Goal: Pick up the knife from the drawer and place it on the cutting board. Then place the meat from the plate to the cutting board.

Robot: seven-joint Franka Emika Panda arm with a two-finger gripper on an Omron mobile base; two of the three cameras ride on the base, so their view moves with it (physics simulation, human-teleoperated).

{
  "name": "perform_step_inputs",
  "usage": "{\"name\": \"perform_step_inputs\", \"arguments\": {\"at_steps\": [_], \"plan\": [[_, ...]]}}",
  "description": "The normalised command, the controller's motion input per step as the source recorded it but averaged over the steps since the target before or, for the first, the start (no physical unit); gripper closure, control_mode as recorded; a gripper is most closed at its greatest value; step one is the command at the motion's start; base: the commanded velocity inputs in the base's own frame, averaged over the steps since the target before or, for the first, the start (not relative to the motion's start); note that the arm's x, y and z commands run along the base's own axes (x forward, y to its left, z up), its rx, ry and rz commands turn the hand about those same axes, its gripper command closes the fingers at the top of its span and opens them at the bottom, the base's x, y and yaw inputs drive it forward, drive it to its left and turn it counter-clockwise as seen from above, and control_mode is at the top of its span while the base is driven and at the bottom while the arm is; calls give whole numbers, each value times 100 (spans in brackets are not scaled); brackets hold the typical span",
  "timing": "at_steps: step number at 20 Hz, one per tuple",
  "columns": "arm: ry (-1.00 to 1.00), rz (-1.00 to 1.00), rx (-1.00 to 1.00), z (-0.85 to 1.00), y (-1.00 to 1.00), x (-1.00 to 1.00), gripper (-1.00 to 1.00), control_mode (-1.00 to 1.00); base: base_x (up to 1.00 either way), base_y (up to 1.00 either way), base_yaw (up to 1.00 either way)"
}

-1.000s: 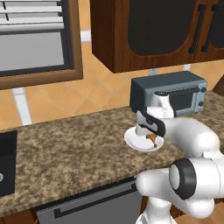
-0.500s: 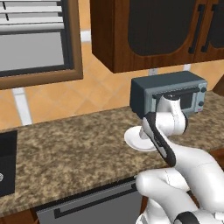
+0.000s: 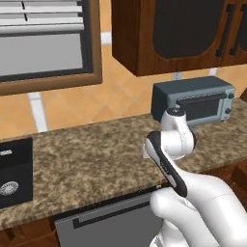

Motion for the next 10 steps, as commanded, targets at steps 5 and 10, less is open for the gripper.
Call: {"name": "perform_step_inputs", "arguments": {"at_steps": [5,10], "plan": [[0,0,0,0,0,0,100,100,-79,100,27],[0,0,0,0,0,0,100,100,-58,100,28]]}}
